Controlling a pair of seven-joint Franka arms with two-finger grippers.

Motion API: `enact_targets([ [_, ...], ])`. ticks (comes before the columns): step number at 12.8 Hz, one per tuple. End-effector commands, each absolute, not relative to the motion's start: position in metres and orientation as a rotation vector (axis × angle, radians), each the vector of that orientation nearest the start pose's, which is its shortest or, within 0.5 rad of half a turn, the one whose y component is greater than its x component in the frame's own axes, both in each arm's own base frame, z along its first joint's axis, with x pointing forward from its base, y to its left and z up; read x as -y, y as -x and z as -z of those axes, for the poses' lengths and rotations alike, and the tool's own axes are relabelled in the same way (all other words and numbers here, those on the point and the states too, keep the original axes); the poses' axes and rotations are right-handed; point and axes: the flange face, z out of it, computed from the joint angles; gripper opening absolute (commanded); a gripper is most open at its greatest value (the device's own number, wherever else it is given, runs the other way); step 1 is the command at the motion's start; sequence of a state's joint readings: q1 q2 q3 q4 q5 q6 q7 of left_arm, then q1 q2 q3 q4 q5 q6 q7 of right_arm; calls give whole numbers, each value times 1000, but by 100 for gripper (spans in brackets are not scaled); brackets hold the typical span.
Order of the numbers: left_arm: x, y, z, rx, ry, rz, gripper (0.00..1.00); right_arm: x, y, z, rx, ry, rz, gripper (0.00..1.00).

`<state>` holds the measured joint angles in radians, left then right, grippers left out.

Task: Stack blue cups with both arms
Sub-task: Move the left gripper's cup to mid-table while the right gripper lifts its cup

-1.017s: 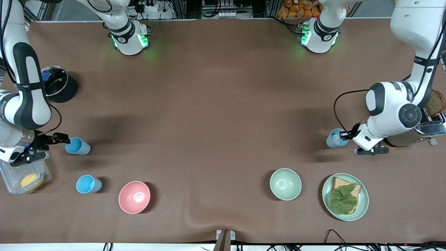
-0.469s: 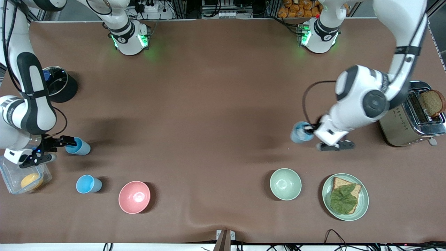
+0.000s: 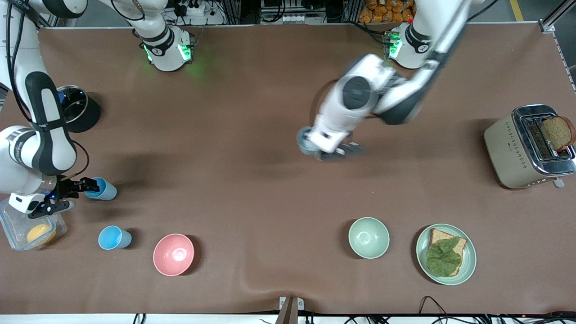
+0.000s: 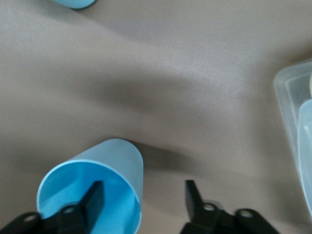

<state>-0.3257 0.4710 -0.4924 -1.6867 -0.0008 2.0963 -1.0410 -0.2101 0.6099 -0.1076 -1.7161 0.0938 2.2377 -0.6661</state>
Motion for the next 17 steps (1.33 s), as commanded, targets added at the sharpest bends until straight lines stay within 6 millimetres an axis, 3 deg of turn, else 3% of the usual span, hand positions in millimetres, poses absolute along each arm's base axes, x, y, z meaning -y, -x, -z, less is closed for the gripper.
enact_targets([
  [1, 513, -461, -331, 572, 3233, -292, 0, 205, -625, -221, 460, 3027, -71, 0],
  [4, 556, -418, -289, 554, 3191, -176, 0, 208, -622, -222, 478, 3016, -74, 0],
  [7, 602, -398, -258, 648, 3189, -79, 0, 210, -610, -237, 451, 2962, -154, 0],
  [10, 611, -398, -229, 658, 3178, 5, 0, 205, -605, -269, 457, 2935, -180, 0],
  [12, 611, -400, -219, 662, 3184, 14, 0, 195, -598, -305, 437, 2903, -228, 0],
  [13, 609, -403, -216, 657, 3190, 15, 10, 190, -593, -322, 411, 2886, -263, 0],
  [14, 606, -407, -215, 680, 3188, 9, 92, 183, -590, -337, 374, 2870, -304, 0],
  [15, 607, -407, -215, 683, 3189, 9, 100, 167, -590, -353, 336, 2871, -329, 0],
  [17, 602, -420, -234, 733, 3202, 18, 100, 132, -590, -375, 242, 2885, -377, 0],
])
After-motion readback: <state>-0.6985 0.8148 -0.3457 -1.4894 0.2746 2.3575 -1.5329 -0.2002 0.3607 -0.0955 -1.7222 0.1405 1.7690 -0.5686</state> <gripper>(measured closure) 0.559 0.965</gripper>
